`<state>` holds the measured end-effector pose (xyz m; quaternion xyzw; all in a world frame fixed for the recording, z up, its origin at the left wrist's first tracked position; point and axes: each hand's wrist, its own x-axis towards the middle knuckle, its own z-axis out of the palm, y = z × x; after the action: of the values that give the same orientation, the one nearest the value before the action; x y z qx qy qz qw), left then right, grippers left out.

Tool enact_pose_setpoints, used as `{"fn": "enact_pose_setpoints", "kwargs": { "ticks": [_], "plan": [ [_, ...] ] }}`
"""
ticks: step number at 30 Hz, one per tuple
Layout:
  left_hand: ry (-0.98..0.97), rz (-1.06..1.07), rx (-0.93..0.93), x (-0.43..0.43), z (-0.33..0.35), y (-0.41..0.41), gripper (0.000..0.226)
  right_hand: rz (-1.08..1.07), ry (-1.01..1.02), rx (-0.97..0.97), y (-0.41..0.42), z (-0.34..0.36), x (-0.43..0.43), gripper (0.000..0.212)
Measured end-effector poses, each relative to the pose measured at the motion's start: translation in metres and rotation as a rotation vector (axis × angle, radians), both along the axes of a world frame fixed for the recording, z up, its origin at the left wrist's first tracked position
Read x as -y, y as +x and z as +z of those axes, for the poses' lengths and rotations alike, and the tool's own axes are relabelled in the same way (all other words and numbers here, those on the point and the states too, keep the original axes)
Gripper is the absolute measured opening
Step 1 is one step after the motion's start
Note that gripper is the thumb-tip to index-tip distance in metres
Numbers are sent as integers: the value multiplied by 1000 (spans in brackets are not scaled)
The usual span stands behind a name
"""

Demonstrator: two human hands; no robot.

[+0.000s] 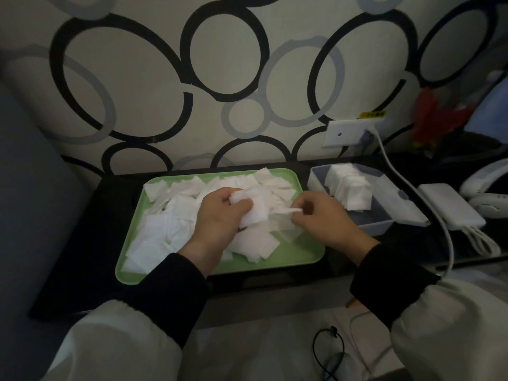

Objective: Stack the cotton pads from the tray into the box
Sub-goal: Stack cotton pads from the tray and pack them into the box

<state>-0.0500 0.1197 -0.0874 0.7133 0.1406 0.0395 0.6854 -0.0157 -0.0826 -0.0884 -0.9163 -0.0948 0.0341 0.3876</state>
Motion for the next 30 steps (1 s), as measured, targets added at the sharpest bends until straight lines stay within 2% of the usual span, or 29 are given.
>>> {"fn": "enact_pose_setpoints", "kwargs": {
  "ticks": [2, 5, 7, 12, 14, 18, 21, 30],
  "plan": [
    [18, 19, -11, -2, -1, 0, 8, -74, 199, -112, 1, -2, 2, 13],
    [13, 21, -35, -2, -2, -1, 7, -57, 300, -271, -2, -5, 0, 24],
    [-18, 23, -62, -1, -1, -2, 10, -51, 408, -333, -3, -2, -4, 21],
    [-68, 13, -99, -1, -1, -2, 17, -81, 834, -483, -5, 19, -11, 14],
    [-71, -16, -96, 0, 0, -4, 14, -61, 907, -492, -6, 25, -12, 15],
    [-59, -106, -97, 2, 3, -6, 15, 85, 804, -417, -8, 25, -11, 17],
    [-18, -186, -103, 5, 6, -9, 8, 145, 677, -354, -9, 25, -7, 28],
    [67, -375, -110, 9, 9, -14, 13, 167, 299, -180, -10, 29, -6, 42]
  ]
}}
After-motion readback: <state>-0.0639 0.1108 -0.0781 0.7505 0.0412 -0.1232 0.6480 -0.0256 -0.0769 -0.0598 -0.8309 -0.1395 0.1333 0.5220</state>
